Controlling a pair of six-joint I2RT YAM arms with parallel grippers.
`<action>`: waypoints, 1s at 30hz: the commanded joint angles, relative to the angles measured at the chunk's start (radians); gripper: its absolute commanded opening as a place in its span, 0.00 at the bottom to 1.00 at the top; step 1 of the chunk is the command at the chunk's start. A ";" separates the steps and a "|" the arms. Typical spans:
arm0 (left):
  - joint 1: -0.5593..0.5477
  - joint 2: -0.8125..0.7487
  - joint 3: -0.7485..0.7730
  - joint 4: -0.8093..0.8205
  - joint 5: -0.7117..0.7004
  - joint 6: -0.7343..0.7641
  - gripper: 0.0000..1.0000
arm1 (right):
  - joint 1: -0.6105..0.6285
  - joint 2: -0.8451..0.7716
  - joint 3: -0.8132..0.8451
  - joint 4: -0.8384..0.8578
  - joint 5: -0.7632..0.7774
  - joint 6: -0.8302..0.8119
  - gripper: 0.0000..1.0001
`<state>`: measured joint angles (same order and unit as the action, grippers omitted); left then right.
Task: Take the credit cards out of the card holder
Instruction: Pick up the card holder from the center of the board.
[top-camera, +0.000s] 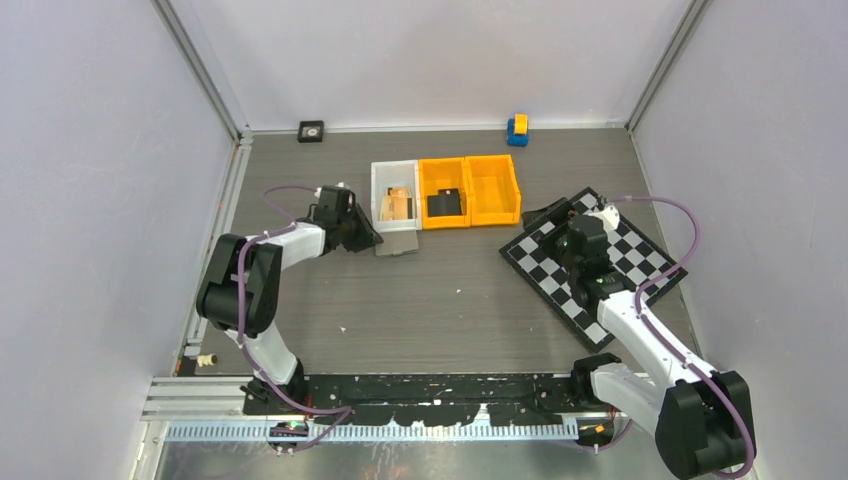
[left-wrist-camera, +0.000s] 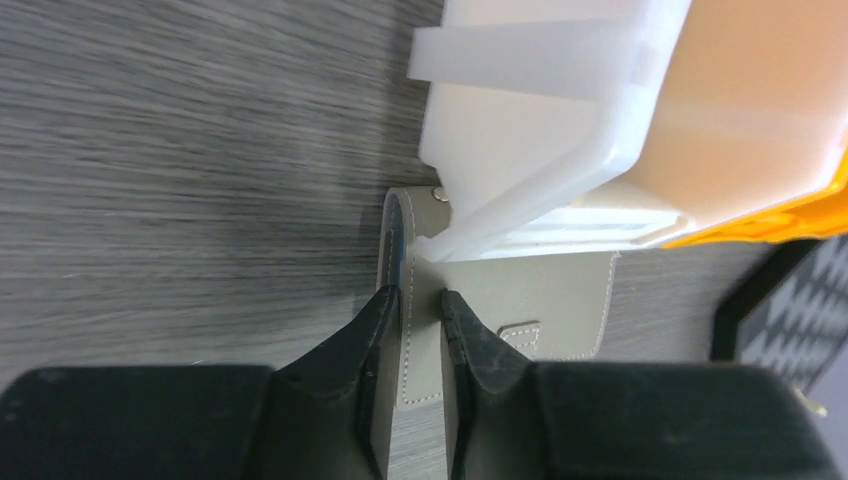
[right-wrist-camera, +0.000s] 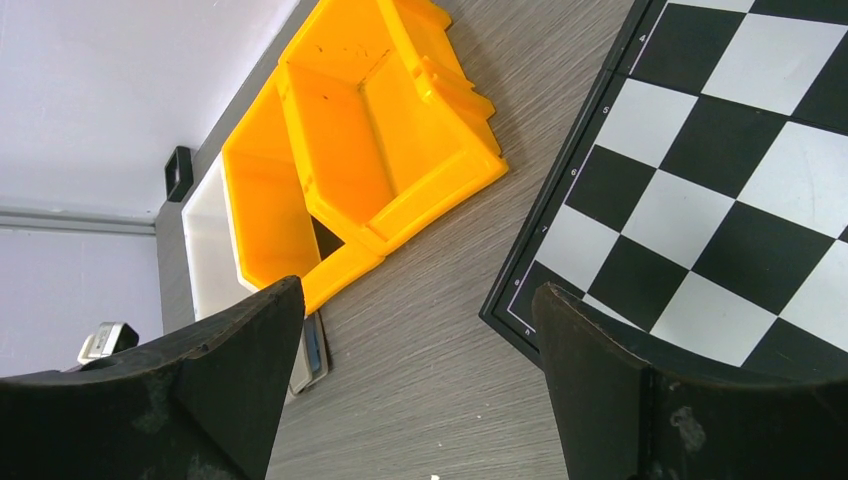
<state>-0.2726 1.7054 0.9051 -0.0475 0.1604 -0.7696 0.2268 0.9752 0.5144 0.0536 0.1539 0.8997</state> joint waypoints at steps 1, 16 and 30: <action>-0.001 0.041 0.031 0.021 0.131 0.008 0.15 | 0.000 0.011 0.040 0.049 -0.010 -0.004 0.89; -0.189 0.088 0.220 -0.160 0.185 0.179 0.01 | 0.156 0.291 0.202 0.103 -0.243 -0.184 0.76; -0.212 0.065 0.238 -0.163 0.210 0.191 0.01 | 0.355 0.356 0.262 0.122 -0.047 -0.311 0.74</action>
<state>-0.4805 1.8137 1.1309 -0.2188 0.3428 -0.5900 0.5652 1.3933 0.7856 0.0860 -0.0261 0.6277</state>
